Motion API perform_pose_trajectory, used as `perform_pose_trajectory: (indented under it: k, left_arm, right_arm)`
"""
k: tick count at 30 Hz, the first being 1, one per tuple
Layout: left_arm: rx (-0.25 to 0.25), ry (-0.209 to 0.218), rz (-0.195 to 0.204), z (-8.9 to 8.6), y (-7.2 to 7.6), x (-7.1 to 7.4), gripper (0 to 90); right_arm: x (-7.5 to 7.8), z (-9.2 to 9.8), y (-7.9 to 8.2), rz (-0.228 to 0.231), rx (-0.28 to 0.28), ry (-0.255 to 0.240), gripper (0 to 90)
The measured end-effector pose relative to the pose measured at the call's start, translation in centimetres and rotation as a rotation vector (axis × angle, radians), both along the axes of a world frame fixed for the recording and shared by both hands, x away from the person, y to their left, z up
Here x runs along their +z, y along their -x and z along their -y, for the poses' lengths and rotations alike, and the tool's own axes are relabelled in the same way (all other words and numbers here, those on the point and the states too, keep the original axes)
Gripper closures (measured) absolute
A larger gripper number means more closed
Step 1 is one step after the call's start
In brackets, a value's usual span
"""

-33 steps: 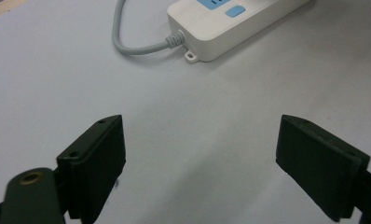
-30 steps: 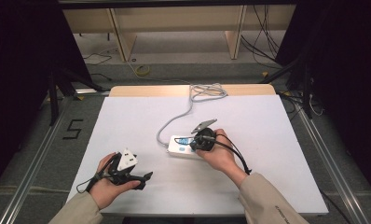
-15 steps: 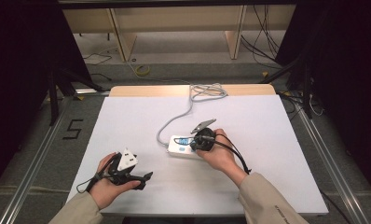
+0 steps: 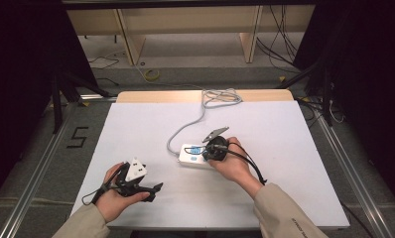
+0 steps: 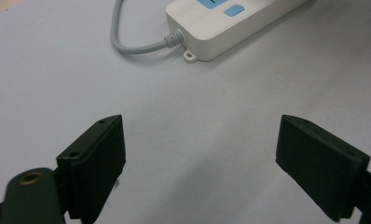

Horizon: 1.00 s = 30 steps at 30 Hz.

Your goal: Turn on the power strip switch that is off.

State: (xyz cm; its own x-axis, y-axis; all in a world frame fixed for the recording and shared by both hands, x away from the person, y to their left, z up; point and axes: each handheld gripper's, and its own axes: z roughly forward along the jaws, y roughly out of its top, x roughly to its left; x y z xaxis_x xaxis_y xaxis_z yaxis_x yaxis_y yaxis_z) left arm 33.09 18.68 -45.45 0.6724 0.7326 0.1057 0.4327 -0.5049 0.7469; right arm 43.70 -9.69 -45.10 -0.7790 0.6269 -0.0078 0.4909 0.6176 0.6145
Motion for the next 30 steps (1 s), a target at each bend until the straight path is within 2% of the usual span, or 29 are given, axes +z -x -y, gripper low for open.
perform_pose_trajectory:
  k: [30]
  left_arm:
    - [-0.004,-0.004,-0.005,0.29,-0.01,-0.10,15.5]
  right_arm:
    - [-0.03,-0.13,0.00,-0.010,-0.013,0.010,90.0]
